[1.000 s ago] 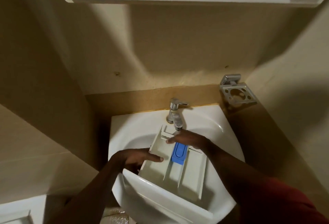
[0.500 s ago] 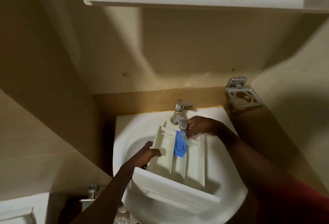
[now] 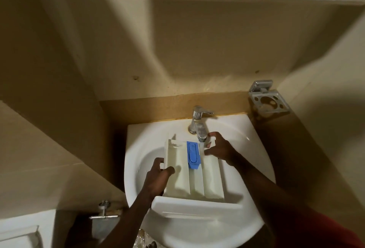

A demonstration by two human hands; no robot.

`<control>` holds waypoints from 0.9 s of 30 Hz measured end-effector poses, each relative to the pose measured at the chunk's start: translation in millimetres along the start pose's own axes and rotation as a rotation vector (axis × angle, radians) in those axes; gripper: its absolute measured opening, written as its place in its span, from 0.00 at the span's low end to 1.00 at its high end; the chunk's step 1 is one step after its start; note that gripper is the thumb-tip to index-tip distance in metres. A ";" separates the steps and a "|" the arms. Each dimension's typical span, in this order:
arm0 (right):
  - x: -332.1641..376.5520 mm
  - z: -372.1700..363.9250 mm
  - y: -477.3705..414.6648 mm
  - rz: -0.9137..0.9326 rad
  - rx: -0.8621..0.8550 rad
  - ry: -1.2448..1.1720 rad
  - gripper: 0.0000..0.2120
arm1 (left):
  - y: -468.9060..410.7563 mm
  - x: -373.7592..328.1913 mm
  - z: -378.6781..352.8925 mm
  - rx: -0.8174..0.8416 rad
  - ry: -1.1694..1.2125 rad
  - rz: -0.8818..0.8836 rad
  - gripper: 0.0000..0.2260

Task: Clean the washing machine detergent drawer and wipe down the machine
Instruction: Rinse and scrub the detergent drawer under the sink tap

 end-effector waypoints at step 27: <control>12.7 -20.7 4.0 -0.042 0.123 -0.154 0.13 | 3.6 -36.8 23.3 -0.132 0.041 -0.210 0.16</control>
Point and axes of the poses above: each hand's wrist, its own y-axis away from the middle knuckle, its own z-axis out of the back of the hand, x = y × z, the point moved 9 cm from there along -y, towards the middle knuckle, and after that the axes turned 8 degrees about y, right-handed, at the moved point
